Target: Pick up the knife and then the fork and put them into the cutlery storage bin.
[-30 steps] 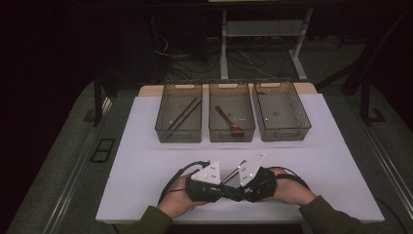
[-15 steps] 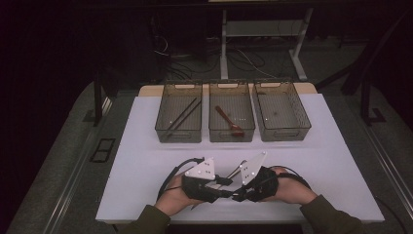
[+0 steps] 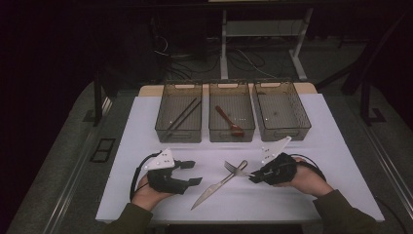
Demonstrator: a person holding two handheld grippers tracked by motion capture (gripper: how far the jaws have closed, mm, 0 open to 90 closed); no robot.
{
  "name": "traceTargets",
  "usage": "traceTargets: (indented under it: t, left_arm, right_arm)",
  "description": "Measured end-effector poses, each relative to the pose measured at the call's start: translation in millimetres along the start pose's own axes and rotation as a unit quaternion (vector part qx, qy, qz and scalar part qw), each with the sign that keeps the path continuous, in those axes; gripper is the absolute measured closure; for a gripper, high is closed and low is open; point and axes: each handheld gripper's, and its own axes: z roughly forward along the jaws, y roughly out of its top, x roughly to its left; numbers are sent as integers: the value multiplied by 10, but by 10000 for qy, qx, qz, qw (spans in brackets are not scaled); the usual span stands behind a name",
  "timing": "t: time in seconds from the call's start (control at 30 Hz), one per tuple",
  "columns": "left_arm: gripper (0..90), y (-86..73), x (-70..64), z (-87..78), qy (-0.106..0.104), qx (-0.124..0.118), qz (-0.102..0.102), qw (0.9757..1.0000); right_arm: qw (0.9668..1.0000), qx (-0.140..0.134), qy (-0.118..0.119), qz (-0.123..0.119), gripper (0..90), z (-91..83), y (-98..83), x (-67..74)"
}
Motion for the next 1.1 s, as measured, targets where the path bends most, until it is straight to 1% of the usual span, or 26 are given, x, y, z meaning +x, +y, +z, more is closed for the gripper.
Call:
traceTargets:
  t: [0.03, 0.07, 0.1, 0.17, 0.2, 0.23, 0.27, 0.37, 0.4, 0.47, 0.57, 0.63, 0.73, 0.77, 0.87, 1.0, 1.1]
  left_arm:
    - [328, -31, 2, 0, 122, 78, -21, 9999]
    - [293, -60, 4, 7, 211, 154, -52, 9996]
    - [264, -86, 4, 16, 270, 196, -79, 9994]
    - [217, -122, 8, 35, 407, 284, -49, 9988]
    - [190, -132, 16, 45, 453, 302, -61, 9985]
    - [168, -138, 26, 52, 497, 297, -114, 9983]
    - [143, -143, 39, 61, 548, 286, -138, 9980]
    - [80, -156, 66, 74, 706, 262, -152, 9970]
    - [57, -157, 74, 80, 751, 262, -174, 9967]
    - [13, -162, 95, 92, 770, 256, -212, 9965]
    - [0, -163, 91, 101, 825, 280, -242, 9959]
    - [0, -157, 91, 97, 813, 253, -277, 9960]
    - [0, -156, 85, 98, 788, 233, -276, 9962]
    - [0, -156, 83, 98, 826, 261, -264, 9959]
    - [0, -151, 74, 95, 816, 214, -274, 9961]
    - [0, -143, 68, 73, 827, 87, -247, 9962]
    - [0, -141, 70, 68, 856, 63, -246, 9960]
  right_arm:
    - [9999, 0, -57, 107, 817, -29, -15, -18]
    - [9998, -20, -114, 169, 817, -53, -30, -39]
    - [9995, -29, -151, 283, 817, -77, -41, -52]
    - [9986, -64, -262, 451, 817, -125, -61, -85]
    - [9981, -78, -326, 522, 817, -152, -69, -108]
    - [9978, -81, -397, 522, 817, -182, -79, -142]
    - [9971, -113, -468, 584, 817, -209, -86, -168]
    - [9932, -261, -625, 952, 817, -296, -101, -239]
    - [9920, -282, -695, 1017, 817, -326, -108, -266]
    - [9896, -360, -802, 1138, 817, -383, -123, -320]
    - [9860, -433, -949, 1304, 817, -460, -136, -384]
    - [9837, -467, -1036, 1394, 817, -504, -137, -418]
    - [9798, -532, -1161, 1541, 817, -569, -133, -468]
    - [9785, -557, -1214, 1574, 816, -590, -131, -486]
    - [9741, -608, -1339, 1718, 817, -653, -116, -542]
    - [9673, -734, -1505, 1903, 816, -736, -87, -638]
    - [9623, -771, -1633, 2035, 816, -790, -48, -728]
